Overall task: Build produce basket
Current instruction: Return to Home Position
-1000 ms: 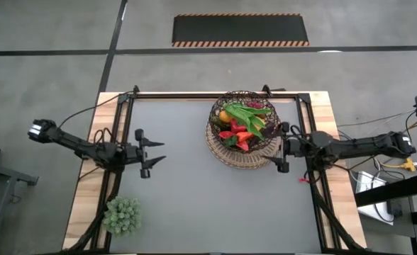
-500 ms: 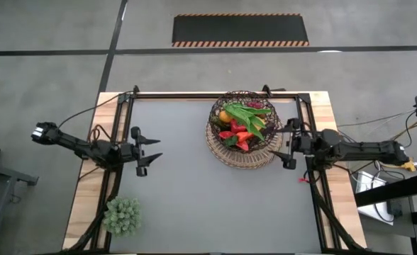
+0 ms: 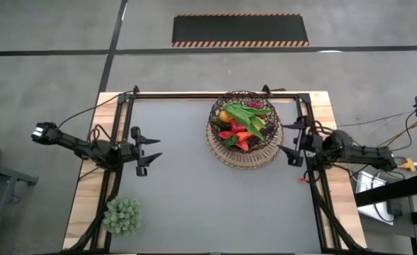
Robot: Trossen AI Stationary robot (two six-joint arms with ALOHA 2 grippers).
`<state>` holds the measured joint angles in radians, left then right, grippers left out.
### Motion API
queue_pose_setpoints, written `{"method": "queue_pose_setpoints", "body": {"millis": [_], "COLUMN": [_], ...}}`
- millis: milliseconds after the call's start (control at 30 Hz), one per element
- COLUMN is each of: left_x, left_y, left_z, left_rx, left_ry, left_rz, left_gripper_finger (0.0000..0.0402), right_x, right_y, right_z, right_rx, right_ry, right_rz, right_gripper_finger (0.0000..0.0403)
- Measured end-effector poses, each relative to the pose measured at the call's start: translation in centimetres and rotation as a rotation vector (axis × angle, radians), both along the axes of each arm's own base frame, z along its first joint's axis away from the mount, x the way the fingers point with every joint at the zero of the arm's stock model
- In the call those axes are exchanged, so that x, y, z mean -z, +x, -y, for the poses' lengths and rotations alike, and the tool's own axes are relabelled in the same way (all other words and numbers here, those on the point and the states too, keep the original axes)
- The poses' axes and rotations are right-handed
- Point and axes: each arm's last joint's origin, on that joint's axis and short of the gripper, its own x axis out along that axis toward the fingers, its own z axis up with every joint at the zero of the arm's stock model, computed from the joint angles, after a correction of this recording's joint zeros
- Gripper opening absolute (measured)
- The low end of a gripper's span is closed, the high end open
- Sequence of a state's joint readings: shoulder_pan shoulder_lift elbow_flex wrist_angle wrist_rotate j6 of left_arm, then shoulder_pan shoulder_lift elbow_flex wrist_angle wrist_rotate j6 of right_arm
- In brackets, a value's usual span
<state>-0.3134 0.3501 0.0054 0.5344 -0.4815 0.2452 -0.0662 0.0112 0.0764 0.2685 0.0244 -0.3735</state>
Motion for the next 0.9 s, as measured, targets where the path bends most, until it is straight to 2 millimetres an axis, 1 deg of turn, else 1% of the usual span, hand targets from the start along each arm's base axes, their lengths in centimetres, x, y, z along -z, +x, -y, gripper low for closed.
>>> {"method": "queue_pose_setpoints", "body": {"millis": [67, 167, 200, 233, 267, 333, 400, 433, 467, 500, 733, 900], "left_x": [0.0, 0.0, 0.0, 0.0, 0.0, 0.0, 0.1, 0.1, 0.1, 0.1, 0.1, 0.1], "left_y": [0.0, 0.0, 0.0, 0.0, 0.0, 0.0, 0.0, 0.0, 0.0, 0.0, 0.1, 0.1], "left_z": [0.0, 0.0, 0.0, 0.0, 0.0, 0.0, 0.0, 0.0, 0.0, 0.0, 0.0, 0.0], "left_rx": [0.000, -0.001, -0.001, 0.000, -0.001, -0.001, -0.001, -0.001, -0.001, -0.001, -0.001, -0.001], "left_ry": [-0.002, -0.002, -0.002, -0.001, -0.001, -0.001, -0.001, -0.001, -0.001, 0.000, 0.001, 0.002], "left_rz": [0.004, 0.003, 0.001, -0.001, -0.002, -0.002, -0.003, -0.003, -0.004, -0.005, -0.010, -0.012], "left_gripper_finger": [0.0209, 0.0209, 0.0209, 0.0209, 0.0209, 0.0209, 0.0209, 0.0209, 0.0209, 0.0209, 0.0209, 0.0209], "right_x": [0.0, 0.9, 1.1, 1.4, 1.7, 2.4, 2.5, 2.6, 2.6, 2.5, 2.7, 2.7], "right_y": [-0.1, 0.1, 0.1, 0.2, 0.4, 0.7, 0.7, 0.7, 0.7, 0.7, 0.7, 0.7], "right_z": [0.2, 0.7, 0.8, 0.8, 0.7, 0.1, -0.5, -0.7, -0.7, -0.6, 0.3, 0.6], "right_rx": [0.050, 0.220, 0.256, 0.255, 0.212, 0.021, -0.178, -0.233, -0.245, -0.228, 0.068, 0.168], "right_ry": [0.024, 0.124, 0.144, 0.140, 0.108, 0.012, -0.064, -0.079, -0.071, -0.048, 0.062, 0.089], "right_rz": [0.018, -0.012, -0.015, -0.022, -0.037, -0.084, -0.108, -0.110, -0.109, -0.108, -0.111, -0.110], "right_gripper_finger": [0.0331, 0.0331, 0.0331, 0.0331, 0.0331, 0.0331, 0.0331, 0.0331, 0.0331, 0.0331, 0.0337, 0.0343]}}
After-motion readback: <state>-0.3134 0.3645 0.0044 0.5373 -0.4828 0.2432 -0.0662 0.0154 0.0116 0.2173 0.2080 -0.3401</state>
